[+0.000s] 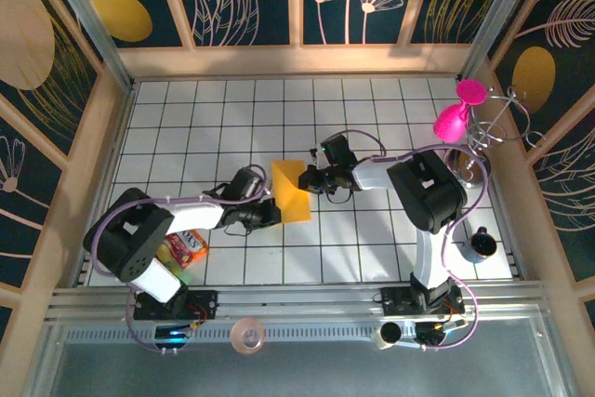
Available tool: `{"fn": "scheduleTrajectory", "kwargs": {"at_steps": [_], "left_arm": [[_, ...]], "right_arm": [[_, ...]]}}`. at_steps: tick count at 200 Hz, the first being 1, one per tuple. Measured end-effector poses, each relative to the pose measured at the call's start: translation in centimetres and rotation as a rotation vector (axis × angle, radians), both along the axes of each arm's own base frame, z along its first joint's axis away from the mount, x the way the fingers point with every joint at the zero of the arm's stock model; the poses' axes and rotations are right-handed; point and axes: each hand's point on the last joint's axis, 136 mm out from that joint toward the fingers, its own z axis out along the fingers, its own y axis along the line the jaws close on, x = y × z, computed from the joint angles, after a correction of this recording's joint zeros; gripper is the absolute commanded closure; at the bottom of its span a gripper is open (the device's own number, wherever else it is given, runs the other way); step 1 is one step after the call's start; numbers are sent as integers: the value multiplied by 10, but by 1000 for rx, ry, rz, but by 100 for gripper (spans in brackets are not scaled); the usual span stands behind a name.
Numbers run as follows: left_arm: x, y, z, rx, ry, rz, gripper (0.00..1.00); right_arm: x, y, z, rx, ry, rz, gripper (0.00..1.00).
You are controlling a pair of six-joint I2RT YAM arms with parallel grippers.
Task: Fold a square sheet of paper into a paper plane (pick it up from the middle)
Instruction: First fold in half a square sheet of paper at the center of the table.
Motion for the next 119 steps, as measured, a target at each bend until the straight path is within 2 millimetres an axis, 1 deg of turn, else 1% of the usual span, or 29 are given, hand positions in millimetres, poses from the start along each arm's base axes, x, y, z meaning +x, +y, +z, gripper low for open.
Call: {"fn": "scheduleTrajectory", "kwargs": {"at_steps": [30, 50, 67, 80, 104, 119], "left_arm": [[-11, 15, 1, 49, 18, 15, 94], [-10, 22, 4, 94, 17, 28, 93], [0, 20, 13, 107, -13, 39, 92], [14, 15, 25, 103, -60, 53, 88], [37, 8, 45, 87, -139, 81, 85], [45, 4, 54, 71, -167, 89, 85]], "right_arm": [[0, 0, 0, 0, -1, 0, 100], [0, 0, 1, -2, -4, -2, 100], [1, 0, 2, -9, -11, -5, 100], [1, 0, 3, -19, -19, -9, 100], [2, 0, 7, -34, -27, -14, 100], [2, 0, 8, -44, -35, -18, 100]]}}
